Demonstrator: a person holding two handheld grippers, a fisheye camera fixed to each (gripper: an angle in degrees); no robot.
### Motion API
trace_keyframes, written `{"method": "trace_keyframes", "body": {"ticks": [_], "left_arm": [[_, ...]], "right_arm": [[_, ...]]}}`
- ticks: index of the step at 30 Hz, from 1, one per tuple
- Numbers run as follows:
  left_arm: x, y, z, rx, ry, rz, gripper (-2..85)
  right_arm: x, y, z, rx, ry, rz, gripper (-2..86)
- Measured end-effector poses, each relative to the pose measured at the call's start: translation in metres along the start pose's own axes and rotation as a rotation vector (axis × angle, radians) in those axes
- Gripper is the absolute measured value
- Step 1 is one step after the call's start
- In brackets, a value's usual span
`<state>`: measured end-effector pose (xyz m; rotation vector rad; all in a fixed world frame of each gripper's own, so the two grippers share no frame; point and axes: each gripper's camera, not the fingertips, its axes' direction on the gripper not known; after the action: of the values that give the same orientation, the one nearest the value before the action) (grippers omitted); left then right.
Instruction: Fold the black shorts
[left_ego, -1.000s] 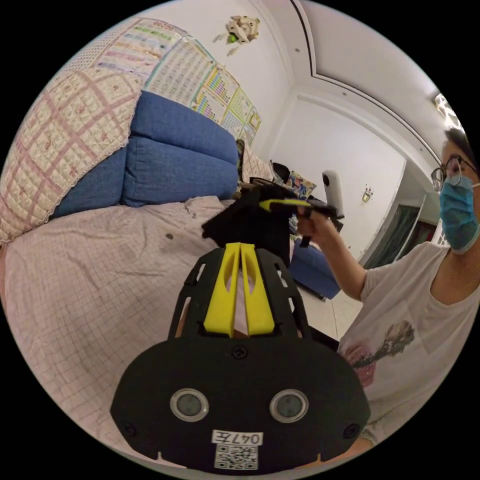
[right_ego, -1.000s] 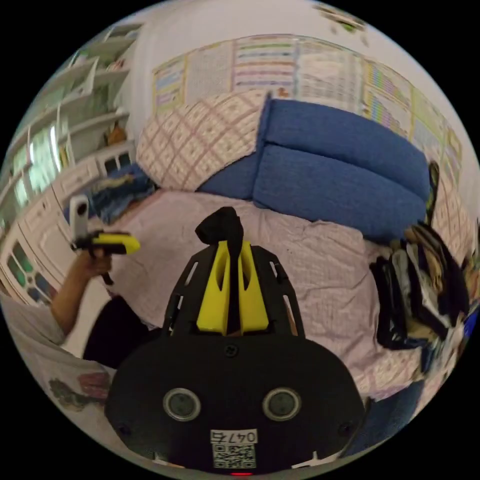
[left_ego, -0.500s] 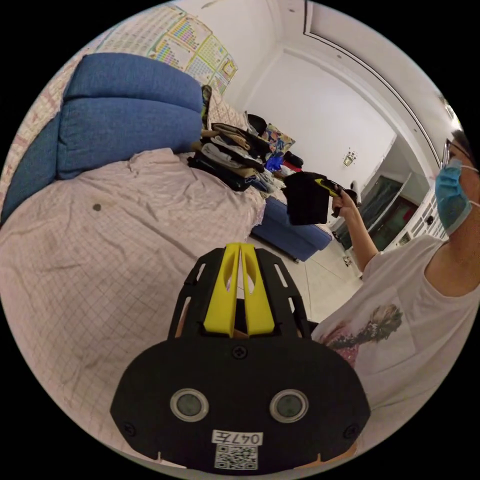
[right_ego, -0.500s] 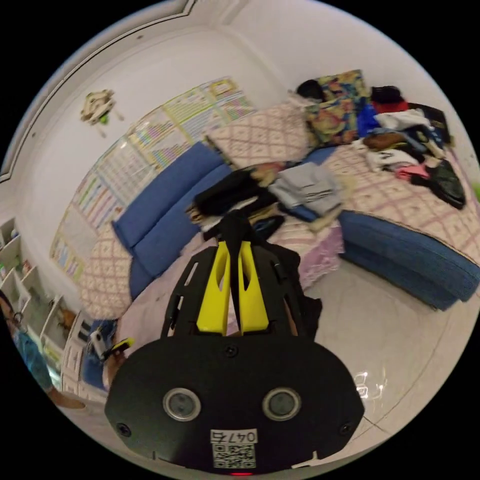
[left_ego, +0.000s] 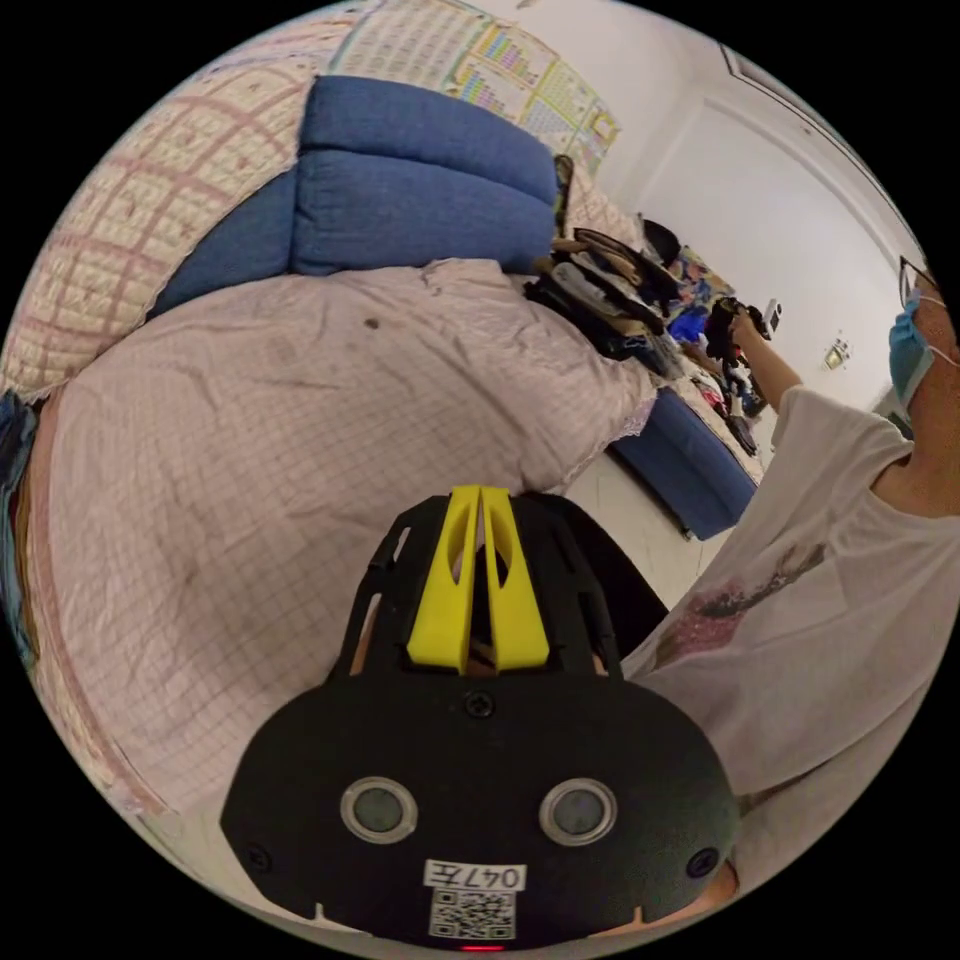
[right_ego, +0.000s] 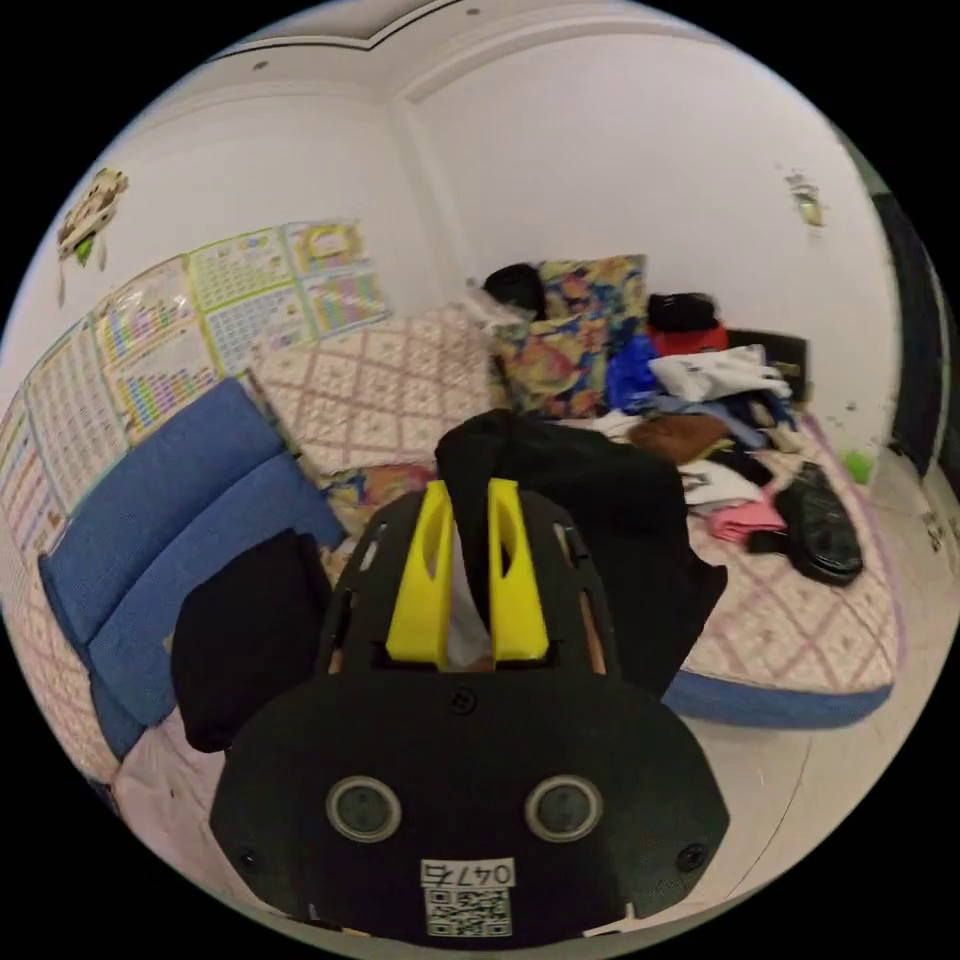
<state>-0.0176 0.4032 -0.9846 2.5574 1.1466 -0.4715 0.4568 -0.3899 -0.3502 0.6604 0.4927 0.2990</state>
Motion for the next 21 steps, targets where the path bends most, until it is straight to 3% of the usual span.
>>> {"method": "trace_keyframes", "body": {"ticks": [3, 7, 11, 15, 21], "left_arm": [[0.01, -0.003, -0.007, 0.018, -0.073, -0.033, -1.0], [0.023, -0.003, -0.012, 0.086, -0.113, -0.09, -1.0], [0.036, -0.02, -0.008, 0.113, -0.119, -0.103, -1.0], [0.077, -0.051, -0.004, 0.116, -0.187, -0.011, -1.0], [0.149, -0.078, -0.002, 0.041, -0.429, 0.151, -0.9]], "right_arm": [[-0.026, 0.009, 0.01, 0.02, -0.12, 0.01, 12.6], [-0.033, 0.042, -0.039, 0.241, -0.08, -0.016, 9.0], [-0.041, 0.059, -0.094, 0.303, -0.128, -0.035, 6.3], [-0.101, 0.086, -0.163, 0.342, -0.287, -0.187, 0.8], [-0.279, 0.181, -0.226, 0.181, -0.485, -0.608, -1.0]]}}
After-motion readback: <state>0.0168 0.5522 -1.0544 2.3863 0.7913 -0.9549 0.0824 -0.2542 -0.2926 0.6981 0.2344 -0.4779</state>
